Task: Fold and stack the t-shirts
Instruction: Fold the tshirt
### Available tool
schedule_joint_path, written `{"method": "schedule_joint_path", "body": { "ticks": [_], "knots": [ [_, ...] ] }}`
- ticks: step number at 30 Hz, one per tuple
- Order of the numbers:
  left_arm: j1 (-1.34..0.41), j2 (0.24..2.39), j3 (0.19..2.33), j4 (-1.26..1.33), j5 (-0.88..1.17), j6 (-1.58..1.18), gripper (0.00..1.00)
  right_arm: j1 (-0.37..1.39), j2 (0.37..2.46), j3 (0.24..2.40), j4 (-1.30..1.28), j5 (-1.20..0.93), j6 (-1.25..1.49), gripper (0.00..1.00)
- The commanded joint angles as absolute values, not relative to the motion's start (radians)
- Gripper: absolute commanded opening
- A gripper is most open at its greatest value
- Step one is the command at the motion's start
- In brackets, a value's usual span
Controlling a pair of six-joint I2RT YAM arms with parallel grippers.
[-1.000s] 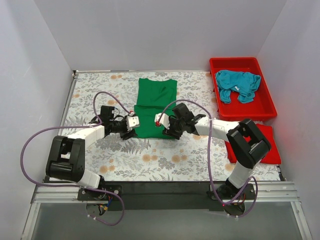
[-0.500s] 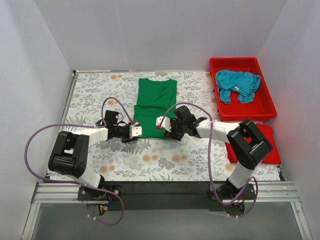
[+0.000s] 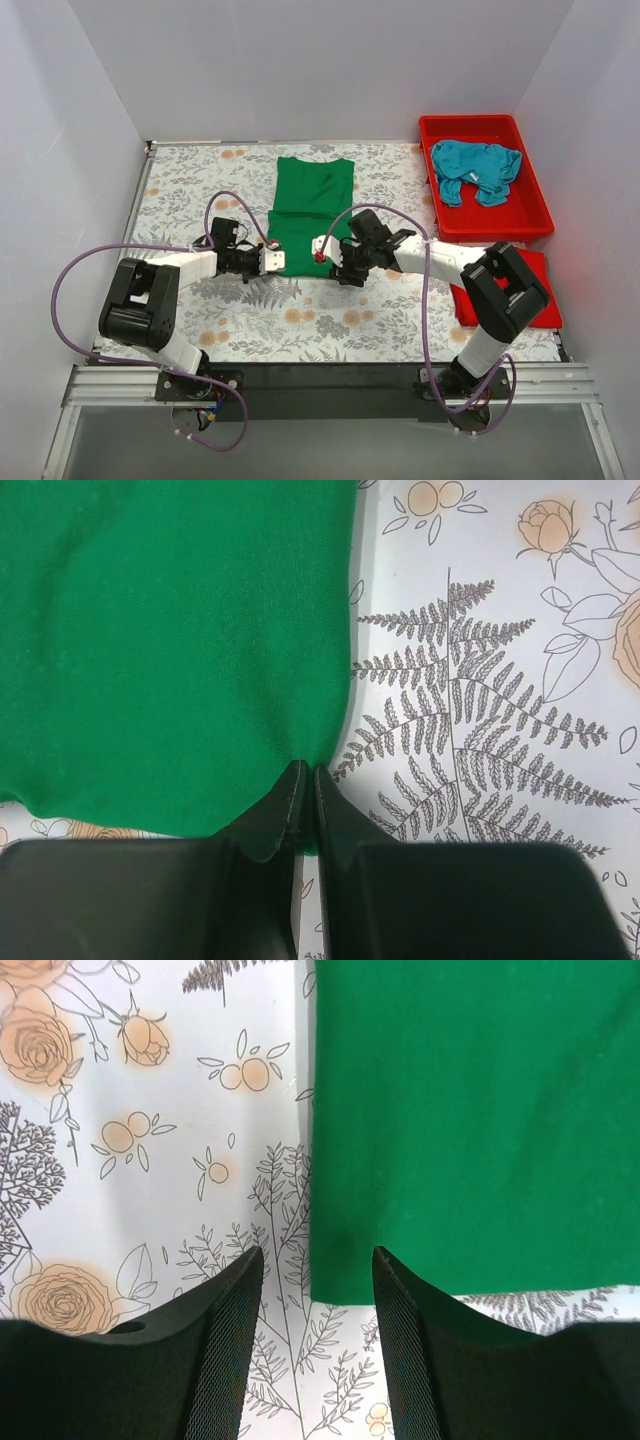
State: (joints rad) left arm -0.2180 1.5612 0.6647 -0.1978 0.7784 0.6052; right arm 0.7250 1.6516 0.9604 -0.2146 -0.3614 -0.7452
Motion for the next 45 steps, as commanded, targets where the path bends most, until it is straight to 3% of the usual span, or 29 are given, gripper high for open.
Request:
{"method": "schedule_joint_path", "body": {
  "ticks": [1, 9, 16, 17, 24, 35, 45],
  "knots": [
    [-0.218, 1.575, 0.703, -0.251, 0.781, 0.594, 0.0, 0.732, 1.698, 0.976, -0.235, -0.388, -0.782, 0.54],
    [-0.218, 1.568, 0.718, -0.271, 0.808, 0.598, 0.0, 0.729, 1.77, 0.956, -0.167, -0.321, -0.782, 0.52],
    [-0.218, 1.557, 0.733, -0.285, 0.821, 0.606, 0.0, 0.703, 1.79, 0.98, -0.212, -0.316, -0.764, 0.05],
    [-0.218, 1.557, 0.735, -0.287, 0.821, 0.603, 0.0, 0.7, 1.789, 0.982, -0.219, -0.316, -0.762, 0.01],
    [-0.195, 1.522, 0.821, -0.322, 0.867, 0.456, 0.0, 0.669, 1.688, 1.046, -0.319, -0.359, -0.738, 0.01],
    [-0.167, 1.479, 1.066, -0.394, 0.899, 0.291, 0.0, 0.598, 1.637, 1.391, -0.57, -0.393, -0.818, 0.01],
    [-0.196, 1.24, 1.014, -0.801, 0.927, 0.463, 0.0, 0.649, 1.415, 1.229, -0.767, -0.498, -0.799, 0.01]
  ]
}}
